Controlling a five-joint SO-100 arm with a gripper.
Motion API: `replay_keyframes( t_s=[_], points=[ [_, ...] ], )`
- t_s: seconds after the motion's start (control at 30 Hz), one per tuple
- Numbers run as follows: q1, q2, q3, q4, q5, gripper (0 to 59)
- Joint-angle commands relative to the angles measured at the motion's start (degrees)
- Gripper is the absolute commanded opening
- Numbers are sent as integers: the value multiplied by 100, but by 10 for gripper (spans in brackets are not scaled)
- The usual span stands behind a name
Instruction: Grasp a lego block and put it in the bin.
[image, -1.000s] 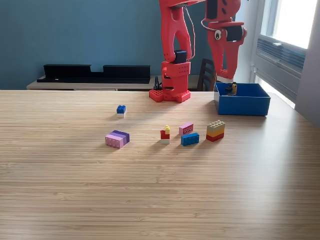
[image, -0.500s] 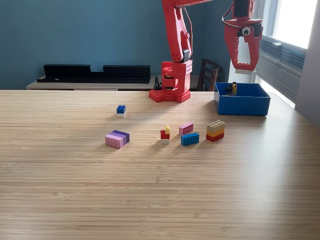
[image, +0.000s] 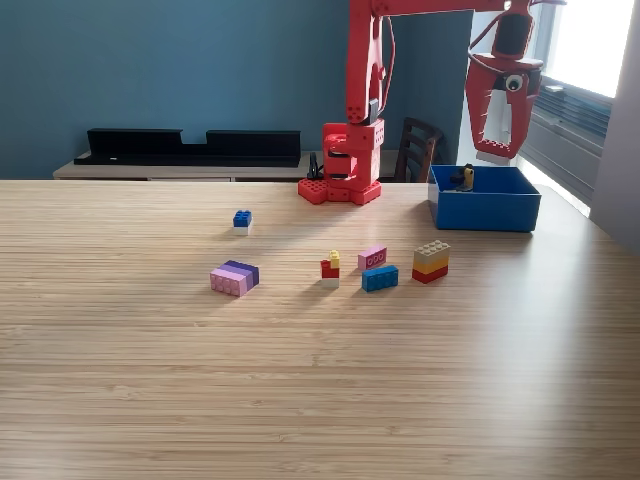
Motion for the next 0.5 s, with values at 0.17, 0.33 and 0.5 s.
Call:
replay_keyframes(
  t_s=[0.17,0.33,0.5],
  points=[
    [-70,9,-492,185,-141,319],
    [-70,9,-659,290,-193,340],
    [97,62,-712,316,-185,253]
  ],
)
